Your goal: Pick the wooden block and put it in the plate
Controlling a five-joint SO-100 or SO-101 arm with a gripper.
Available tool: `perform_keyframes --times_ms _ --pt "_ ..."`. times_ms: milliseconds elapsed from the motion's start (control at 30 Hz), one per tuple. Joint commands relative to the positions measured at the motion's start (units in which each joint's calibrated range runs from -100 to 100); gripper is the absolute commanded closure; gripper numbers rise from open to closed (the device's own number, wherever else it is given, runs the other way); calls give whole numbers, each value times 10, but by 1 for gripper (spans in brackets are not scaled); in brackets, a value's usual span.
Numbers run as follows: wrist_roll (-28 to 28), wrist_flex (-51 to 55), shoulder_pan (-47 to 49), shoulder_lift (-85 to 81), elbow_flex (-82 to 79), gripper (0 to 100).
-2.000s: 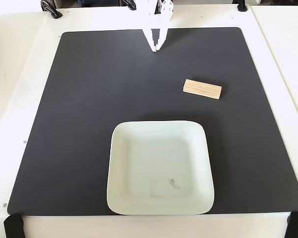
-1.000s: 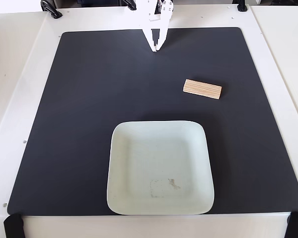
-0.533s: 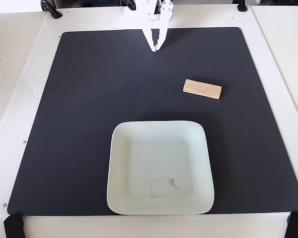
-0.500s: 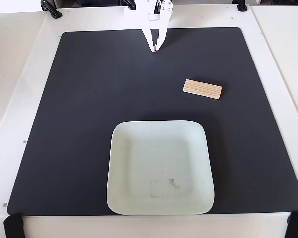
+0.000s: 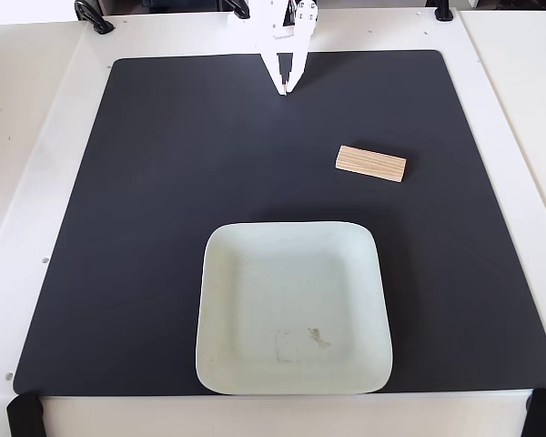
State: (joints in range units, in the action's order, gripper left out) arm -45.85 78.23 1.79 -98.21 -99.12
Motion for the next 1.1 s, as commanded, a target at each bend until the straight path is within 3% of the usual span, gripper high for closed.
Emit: perform_keyframes --times_ms 0,467,667,833,1067 --pt "1 5 2 -2 -2 99" --pt "2 7 2 19 6 99" --pt "2 8 13 30 78 99" --pt "4 7 52 132 190 99" --pt "101 7 110 360 438 99"
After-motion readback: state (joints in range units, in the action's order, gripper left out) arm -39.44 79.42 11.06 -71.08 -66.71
